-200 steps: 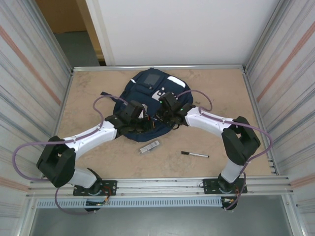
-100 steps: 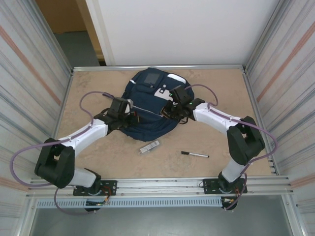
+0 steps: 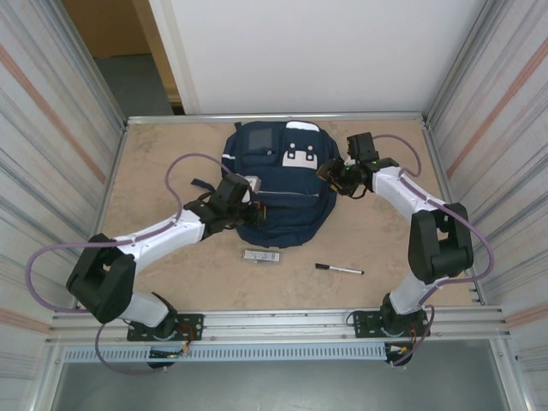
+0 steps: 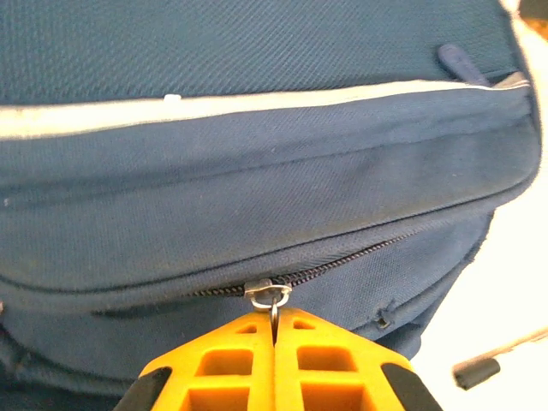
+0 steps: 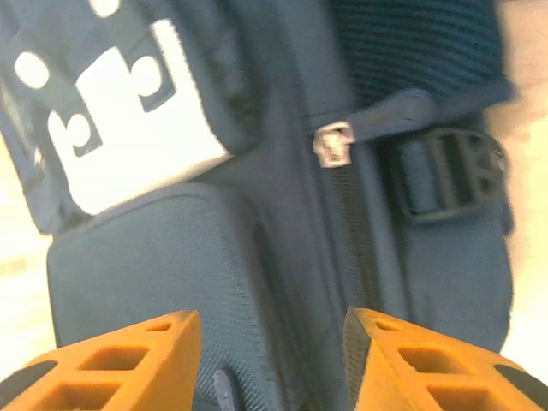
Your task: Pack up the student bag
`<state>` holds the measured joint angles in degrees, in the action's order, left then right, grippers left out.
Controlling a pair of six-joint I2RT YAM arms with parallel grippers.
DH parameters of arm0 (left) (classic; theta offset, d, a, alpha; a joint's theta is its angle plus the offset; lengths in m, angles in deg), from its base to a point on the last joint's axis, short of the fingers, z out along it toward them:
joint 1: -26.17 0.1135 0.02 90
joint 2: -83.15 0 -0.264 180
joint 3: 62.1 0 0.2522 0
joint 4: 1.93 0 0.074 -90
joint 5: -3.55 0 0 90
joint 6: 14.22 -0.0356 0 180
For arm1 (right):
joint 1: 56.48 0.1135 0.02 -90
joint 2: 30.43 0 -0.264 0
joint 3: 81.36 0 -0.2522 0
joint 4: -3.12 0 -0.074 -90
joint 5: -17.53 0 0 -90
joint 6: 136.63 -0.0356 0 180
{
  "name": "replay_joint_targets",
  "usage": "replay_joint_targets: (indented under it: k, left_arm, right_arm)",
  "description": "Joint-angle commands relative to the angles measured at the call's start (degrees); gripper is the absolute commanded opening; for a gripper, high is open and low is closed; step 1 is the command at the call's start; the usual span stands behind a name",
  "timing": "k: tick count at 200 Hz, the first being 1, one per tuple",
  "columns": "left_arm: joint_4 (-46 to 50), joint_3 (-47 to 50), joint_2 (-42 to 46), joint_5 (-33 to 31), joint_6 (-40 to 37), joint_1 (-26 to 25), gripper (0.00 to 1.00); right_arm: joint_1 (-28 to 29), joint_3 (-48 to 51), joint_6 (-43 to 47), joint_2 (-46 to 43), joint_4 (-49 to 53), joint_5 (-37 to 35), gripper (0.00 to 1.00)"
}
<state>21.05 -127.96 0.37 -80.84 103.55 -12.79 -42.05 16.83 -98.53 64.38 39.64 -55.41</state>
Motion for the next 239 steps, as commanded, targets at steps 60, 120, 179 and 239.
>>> replay_joint_targets:
  k: [60,120,179,239]
  left_arm:
    - [-5.6,-7.6,-6.4,0.1,4.4,-4.7,0.00]
    - [-6.6,-9.8,-6.8,0.9,3.2,-8.5,0.00]
    - [-6.4,-4.6,-3.0,0.1,3.2,-7.8,0.00]
    - [-4.9,-4.0,-3.8,-1.4,-2.1,-7.8,0.00]
  right_arm:
    - [11.9,1.3,-22.1,-9.5,16.6,-7.8,0.62]
    - [15.9,-2.8,-25.7,-0.5,12.1,-5.2,0.49]
    - [15.7,-2.5,-22.5,0.6,11.7,-6.1,0.41]
    - [13.4,-1.1,-16.9,-0.1,7.7,-1.7,0.02]
